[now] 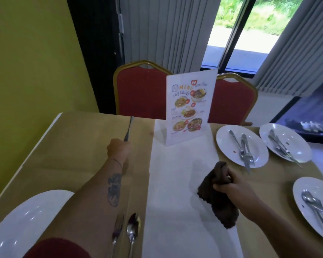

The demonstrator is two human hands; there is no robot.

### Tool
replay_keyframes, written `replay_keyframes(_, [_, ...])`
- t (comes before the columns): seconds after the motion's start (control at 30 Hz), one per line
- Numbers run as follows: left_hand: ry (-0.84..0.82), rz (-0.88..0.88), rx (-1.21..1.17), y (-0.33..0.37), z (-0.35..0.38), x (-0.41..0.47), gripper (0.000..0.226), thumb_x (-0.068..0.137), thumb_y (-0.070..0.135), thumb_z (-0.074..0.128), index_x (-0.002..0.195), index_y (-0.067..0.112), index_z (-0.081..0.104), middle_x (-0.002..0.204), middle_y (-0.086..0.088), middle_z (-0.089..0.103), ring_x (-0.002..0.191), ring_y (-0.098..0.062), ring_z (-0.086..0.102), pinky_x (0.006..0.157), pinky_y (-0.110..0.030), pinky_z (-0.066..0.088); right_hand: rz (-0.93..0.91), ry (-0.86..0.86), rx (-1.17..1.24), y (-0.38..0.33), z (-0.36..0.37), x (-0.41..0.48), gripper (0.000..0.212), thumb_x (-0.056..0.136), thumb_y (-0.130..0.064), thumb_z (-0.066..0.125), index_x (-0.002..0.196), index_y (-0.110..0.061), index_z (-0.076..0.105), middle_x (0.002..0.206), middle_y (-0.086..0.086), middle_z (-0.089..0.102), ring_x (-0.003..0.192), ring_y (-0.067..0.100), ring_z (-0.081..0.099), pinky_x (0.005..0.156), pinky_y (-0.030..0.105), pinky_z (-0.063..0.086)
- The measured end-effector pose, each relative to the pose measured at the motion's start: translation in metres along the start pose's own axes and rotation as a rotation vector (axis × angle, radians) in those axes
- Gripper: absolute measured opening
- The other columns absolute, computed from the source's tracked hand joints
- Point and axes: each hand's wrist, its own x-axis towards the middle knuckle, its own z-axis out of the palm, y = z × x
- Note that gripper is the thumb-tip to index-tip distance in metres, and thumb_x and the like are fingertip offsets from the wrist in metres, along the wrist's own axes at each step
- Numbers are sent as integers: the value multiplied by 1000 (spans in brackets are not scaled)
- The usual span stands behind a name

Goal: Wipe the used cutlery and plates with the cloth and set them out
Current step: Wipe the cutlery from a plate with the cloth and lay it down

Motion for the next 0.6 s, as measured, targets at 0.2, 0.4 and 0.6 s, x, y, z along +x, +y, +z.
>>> replay_keyframes(0.2, [-239,44,-220,30,47,-63,19,90,9,56,102,0,68,76,-12,63,66,-25,58,61,-30,47,80,100,180,31,-52,-9,22,83,8,69,101,-3,64,97,17,71,84,19,65,77,29,52])
replay_keyframes(0.4, [-770,127,-278,65,135,-210,16,92,2,57,99,11,69,88,-10,70,77,-22,65,70,-29,51,154,262,383,100,-141,-19,18,90,-7,68,103,-19,66,106,10,72,104,29,68,101,48,52])
replay_keyframes(0.6, [-1038,149,-131,97,246,-347,14,93,3,57,101,14,62,82,-5,64,65,-15,60,57,-21,46,172,445,440,177,-252,-26,8,94,-11,65,94,-19,67,96,10,74,90,25,70,79,37,58])
